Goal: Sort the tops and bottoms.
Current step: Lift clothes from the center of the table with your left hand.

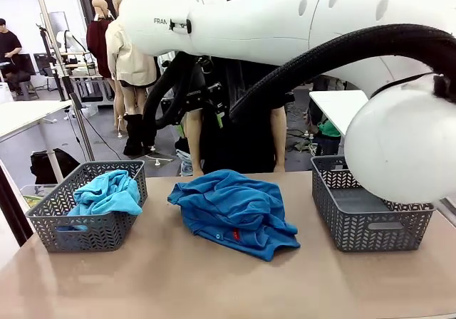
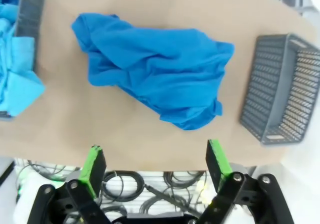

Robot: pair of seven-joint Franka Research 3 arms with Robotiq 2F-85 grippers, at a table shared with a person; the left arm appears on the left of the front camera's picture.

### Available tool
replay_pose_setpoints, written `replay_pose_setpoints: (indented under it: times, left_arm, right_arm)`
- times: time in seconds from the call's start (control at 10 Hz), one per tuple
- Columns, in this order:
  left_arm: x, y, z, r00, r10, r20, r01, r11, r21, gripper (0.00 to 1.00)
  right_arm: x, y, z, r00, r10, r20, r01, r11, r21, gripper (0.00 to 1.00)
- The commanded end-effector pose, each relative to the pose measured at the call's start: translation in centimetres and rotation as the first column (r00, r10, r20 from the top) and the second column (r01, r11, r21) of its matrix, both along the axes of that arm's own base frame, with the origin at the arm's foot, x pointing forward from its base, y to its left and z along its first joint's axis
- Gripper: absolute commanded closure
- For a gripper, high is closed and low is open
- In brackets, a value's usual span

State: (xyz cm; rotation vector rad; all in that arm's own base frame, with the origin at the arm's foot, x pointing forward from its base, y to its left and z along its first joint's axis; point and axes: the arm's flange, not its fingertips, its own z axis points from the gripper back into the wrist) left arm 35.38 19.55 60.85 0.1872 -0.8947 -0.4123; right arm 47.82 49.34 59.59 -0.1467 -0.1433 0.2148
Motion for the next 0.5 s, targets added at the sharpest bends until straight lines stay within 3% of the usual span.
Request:
replay_pose_setpoints:
  times: [0.0,0.3,0.4]
  left_arm:
    - [0.0,0.1,0.2,1.0,0.001,-0.016,0.0,1.0,0.008,0.0]
    - [0.0,0.1,0.2,1.0,0.001,-0.016,0.0,1.0,0.008,0.0]
    - [0.0,0.1,0.2,1.0,0.001,-0.016,0.0,1.0,0.008,0.0]
  right_arm:
    - [0.5,1.4,0.6,1.0,0.002,0.024,-0.002,1.0,0.006,0.0]
    - [-0.3,0.7,0.1,1.0,0.011,0.005,-0.011,1.0,0.007,0.0]
    - [-0.8,-4.6,-0.3,1.0,0.001,0.019,0.0,0.999,-0.042,0.0]
